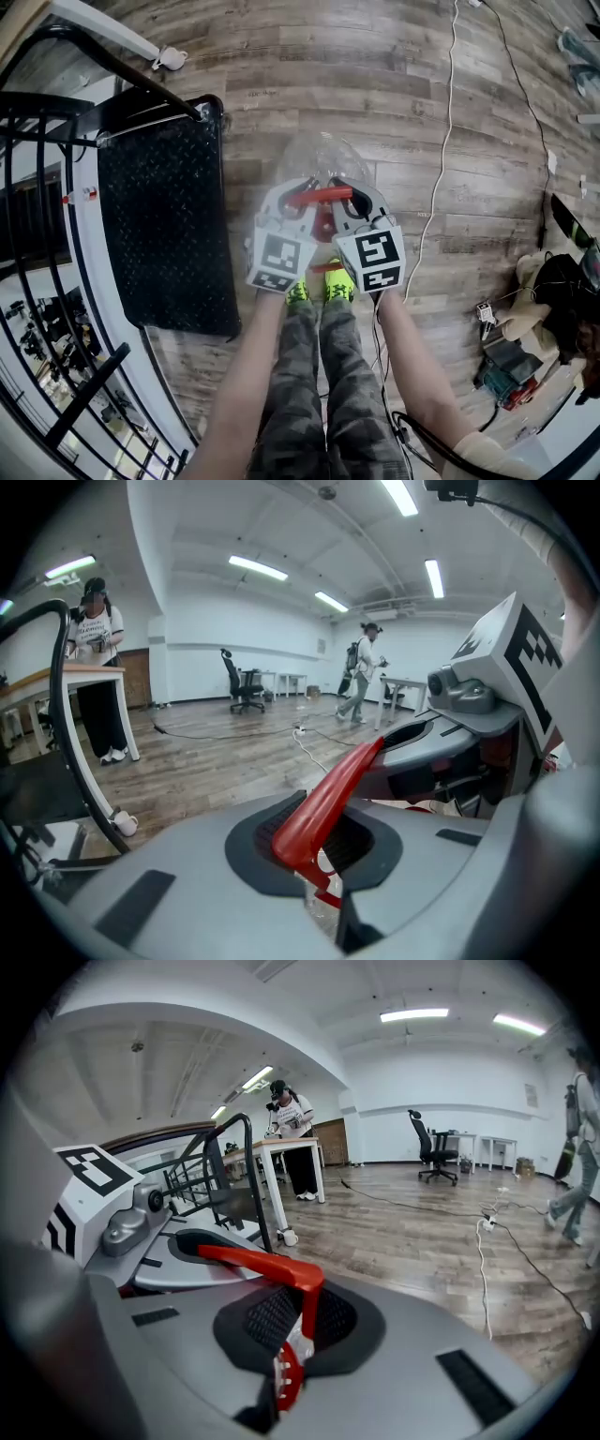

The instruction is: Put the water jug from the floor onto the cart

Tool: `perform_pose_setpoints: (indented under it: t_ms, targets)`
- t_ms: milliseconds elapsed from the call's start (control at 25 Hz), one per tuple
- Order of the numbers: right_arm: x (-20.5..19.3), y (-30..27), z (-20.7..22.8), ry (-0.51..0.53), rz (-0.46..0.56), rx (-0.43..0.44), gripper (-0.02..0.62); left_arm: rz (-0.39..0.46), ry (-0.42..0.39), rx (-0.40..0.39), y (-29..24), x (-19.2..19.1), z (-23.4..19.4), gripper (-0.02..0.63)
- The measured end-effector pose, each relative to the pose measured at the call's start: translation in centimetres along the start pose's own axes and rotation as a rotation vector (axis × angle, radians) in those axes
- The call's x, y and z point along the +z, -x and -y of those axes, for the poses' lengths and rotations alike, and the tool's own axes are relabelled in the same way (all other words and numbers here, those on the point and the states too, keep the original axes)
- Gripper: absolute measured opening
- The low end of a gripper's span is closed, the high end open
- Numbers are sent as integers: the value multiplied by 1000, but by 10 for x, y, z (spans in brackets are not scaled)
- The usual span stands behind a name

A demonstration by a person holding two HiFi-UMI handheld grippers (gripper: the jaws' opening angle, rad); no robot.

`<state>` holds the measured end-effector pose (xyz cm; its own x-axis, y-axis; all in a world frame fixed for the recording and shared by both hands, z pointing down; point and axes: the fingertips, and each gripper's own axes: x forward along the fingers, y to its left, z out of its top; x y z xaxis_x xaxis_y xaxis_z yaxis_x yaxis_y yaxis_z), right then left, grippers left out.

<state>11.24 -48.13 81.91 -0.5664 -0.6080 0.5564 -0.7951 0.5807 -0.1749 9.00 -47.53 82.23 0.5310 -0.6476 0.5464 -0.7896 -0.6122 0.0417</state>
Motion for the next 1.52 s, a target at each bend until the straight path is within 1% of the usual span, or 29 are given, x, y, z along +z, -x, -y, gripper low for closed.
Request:
perform_pose_setpoints:
  t_ms: [280, 400, 520, 880, 1080, 1320, 1520]
  targets:
    - [66, 21, -6, 33, 114, -16, 18, 119, -62, 57, 28, 65, -17, 28]
    - [94, 26, -8, 45, 155, -18, 18, 159, -71, 83, 39, 91, -26, 28]
    - [117, 31, -14, 58, 171, -13, 18, 175, -68, 100, 53, 110, -33, 28]
    - [152, 53, -51, 59, 165, 16, 18, 165, -60, 126, 102, 134, -39, 23]
    - [172, 63, -75, 91, 173, 33, 18, 181, -51, 151, 132, 146, -45, 20]
    - [204, 68, -97, 120, 203, 47, 18, 208, -66, 187, 161, 167, -61, 17]
    - [215, 68, -110, 140, 218, 76, 18, 216, -69, 221, 175, 171, -69, 15]
